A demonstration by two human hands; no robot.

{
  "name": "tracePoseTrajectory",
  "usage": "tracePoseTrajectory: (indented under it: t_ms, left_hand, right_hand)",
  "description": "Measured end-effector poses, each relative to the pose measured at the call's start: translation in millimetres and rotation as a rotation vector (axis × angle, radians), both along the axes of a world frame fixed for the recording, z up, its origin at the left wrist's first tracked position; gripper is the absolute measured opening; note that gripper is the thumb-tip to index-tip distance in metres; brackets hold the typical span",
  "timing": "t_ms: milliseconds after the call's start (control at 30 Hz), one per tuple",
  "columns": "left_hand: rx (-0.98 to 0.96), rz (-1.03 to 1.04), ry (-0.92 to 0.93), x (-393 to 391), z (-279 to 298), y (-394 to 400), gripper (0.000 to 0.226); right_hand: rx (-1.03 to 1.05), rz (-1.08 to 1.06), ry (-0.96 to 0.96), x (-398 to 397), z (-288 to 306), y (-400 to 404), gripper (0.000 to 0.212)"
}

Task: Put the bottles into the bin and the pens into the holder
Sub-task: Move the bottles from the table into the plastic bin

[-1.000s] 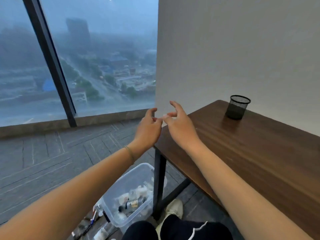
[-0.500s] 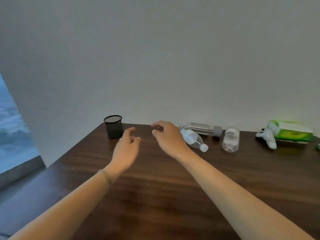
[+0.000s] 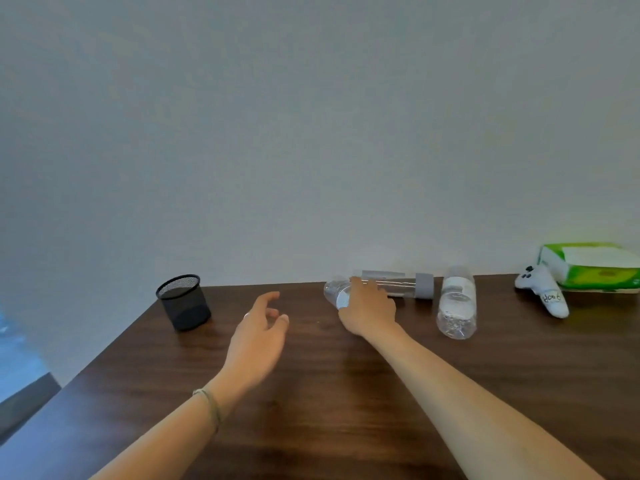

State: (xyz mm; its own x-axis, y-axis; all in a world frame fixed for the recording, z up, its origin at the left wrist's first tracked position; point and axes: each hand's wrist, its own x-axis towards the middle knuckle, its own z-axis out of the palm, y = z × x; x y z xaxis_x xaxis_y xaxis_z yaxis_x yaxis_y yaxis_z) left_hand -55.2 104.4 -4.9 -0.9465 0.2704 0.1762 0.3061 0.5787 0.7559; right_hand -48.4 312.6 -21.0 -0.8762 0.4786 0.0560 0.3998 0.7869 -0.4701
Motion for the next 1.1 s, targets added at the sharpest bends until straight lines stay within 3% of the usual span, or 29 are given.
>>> tracePoseTrajectory:
  t_ms: [133,367,500,633,833,933,1100]
  left_hand:
    - [-0.038,0.006,0.01,-4,-1,12,0.044]
    - [-0.098,-0.086,0.085,3,-1,95,0.046]
    - [-0.179,-0.224,0.18,22,4,187,0.053]
    - [-0.286,-0.308,0.163,42,3,268,0.062]
    - [-0.51,-0.34,0.089,65,-28,318,0.089]
    - [-0.471,-0.345,0.085,76,-38,321,0.089]
    - [-0.223,-0.327,0.081,88,-16,289,0.08]
  right_hand:
    - [0.024,-0.002,0.015,2,-9,2,0.068]
    - [-0.007,-0.064,0.349,69,52,61,0.065]
    - [-0.004,-0.178,0.362,135,64,110,0.073]
    - [-0.018,-0.298,0.343,192,59,147,0.076]
    - [-0.066,-0.336,0.388,243,57,164,0.08]
    - [-0.069,-0.333,0.416,251,57,164,0.08]
    - [-0.106,-0.311,0.45,243,62,149,0.078]
